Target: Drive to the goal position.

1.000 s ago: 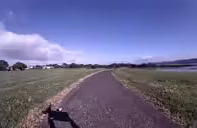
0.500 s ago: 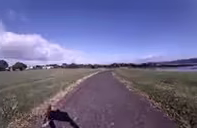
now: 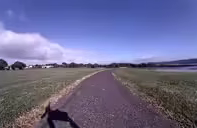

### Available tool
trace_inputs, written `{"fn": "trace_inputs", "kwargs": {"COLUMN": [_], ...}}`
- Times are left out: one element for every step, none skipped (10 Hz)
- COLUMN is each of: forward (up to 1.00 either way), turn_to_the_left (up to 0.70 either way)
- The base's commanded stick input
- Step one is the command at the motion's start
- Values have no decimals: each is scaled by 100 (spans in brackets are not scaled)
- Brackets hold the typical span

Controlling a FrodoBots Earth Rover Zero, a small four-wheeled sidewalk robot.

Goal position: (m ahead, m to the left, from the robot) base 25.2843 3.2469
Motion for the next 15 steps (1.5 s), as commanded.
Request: {"fn": "trace_inputs", "kwargs": {"forward": [70, 70, 70, 70, 70, 70, 70, 70, 70, 70, 70, 70, 70, 70, 70], "turn_to_the_left": [-8, 0, 0, 0, 0, -1, -1, -1, -1, -1, -1, -1, -1, -1, -1]}}
